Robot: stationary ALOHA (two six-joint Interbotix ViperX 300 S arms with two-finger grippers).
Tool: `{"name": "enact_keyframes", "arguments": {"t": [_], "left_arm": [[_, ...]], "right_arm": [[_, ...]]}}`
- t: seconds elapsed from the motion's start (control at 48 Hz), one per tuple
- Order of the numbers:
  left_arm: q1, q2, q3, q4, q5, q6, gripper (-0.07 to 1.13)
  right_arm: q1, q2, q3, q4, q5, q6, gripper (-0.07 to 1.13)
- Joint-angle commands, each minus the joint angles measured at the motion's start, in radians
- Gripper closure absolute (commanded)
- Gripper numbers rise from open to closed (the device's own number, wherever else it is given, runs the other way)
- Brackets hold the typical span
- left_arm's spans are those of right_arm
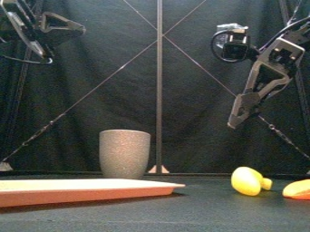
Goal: Pick the banana then place it in the grey bowl
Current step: Pick the banana
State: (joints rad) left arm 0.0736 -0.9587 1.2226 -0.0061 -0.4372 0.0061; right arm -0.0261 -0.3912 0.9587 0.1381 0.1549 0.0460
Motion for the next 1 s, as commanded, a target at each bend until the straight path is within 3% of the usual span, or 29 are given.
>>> {"name": "enact_keyframes", "arguments": {"t": [0.021,0.312,0.479,0.854,1.0], "left_arm": [[0.005,0.005,-0.014,0.002,-0.009,0.0,1.07],[0.009,0.005,-0.012,0.0,-0.011,0.0,1.07],[0.011,0.005,-0.005,0.002,-0.012,0.0,1.07],[0.04,0.005,0.0,0.0,-0.015,0.002,1.07],[0.061,0.002,0.003,0.002,-0.015,0.002,1.07]], "right_arm": [[0.009,0.043,-0.052,-0.005,0.044,-0.014,0.0],[0.083,0.238,-0.172,-0.152,0.273,-0.017,0.01],[0.101,0.308,-0.224,-0.225,0.31,-0.017,0.01],[0.095,0.423,-0.272,-0.241,0.293,-0.018,0.02],[0.095,0.443,-0.285,-0.238,0.285,-0.018,0.09]]}}
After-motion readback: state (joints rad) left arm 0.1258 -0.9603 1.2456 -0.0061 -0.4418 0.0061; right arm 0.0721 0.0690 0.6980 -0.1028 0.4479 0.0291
